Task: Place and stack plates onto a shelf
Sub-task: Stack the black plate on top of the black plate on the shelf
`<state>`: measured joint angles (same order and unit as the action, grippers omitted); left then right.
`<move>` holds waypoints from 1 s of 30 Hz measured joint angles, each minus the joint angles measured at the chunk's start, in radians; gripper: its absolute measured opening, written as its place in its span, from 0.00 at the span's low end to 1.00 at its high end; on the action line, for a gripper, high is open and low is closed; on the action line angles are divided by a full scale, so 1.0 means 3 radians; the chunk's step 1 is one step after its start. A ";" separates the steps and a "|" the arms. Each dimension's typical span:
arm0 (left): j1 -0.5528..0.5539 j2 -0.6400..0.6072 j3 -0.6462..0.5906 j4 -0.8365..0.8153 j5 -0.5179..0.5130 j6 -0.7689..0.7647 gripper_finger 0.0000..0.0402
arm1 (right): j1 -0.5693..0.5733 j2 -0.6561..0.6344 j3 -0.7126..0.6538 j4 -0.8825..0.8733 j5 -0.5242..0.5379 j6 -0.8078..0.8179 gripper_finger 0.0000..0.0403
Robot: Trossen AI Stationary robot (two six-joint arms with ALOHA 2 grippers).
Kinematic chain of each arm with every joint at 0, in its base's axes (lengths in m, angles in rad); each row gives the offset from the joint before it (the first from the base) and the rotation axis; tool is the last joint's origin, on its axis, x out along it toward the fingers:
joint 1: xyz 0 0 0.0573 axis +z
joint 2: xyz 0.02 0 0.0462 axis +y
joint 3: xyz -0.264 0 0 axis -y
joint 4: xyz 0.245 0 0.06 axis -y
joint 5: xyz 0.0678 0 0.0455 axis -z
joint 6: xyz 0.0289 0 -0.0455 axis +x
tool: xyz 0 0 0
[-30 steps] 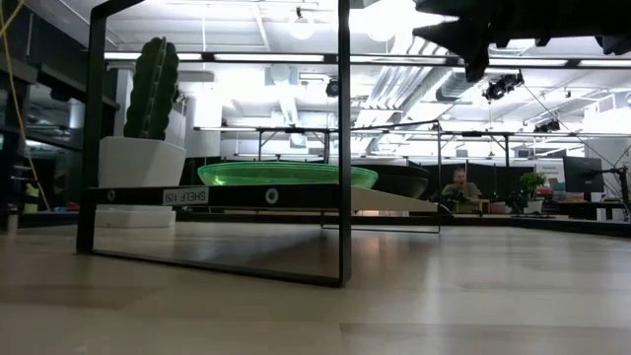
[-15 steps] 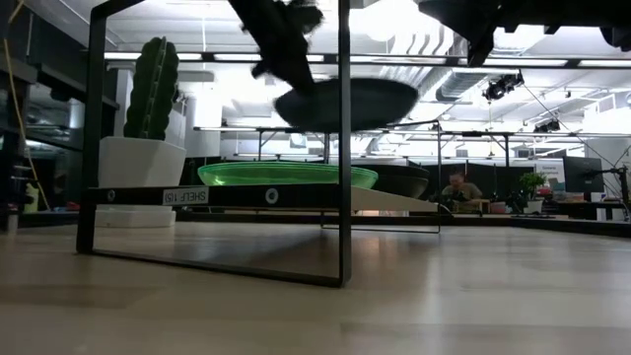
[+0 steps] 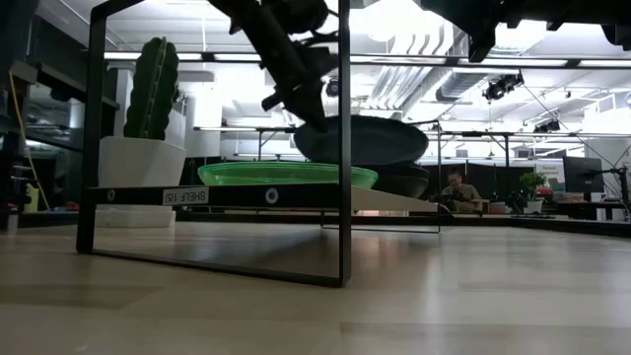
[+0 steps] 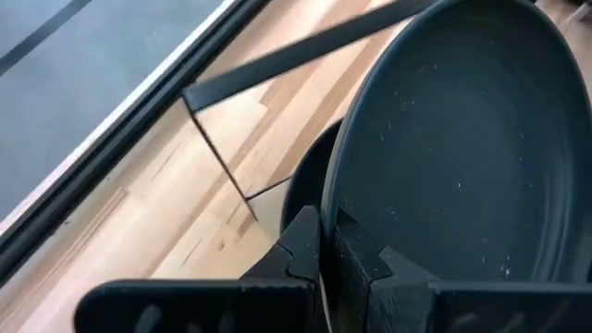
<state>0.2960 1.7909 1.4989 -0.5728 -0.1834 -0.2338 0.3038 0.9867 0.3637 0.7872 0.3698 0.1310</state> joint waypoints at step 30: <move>-0.0013 0.0147 0.0000 0.0071 -0.0007 0.0359 0.25 | 0.0000 0.0000 0.0000 -0.0010 0.0005 -0.0002 0.35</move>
<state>0.2920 1.8351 1.4990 -0.5514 -0.1856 -0.1261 0.3038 0.9867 0.3637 0.7841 0.3714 0.1303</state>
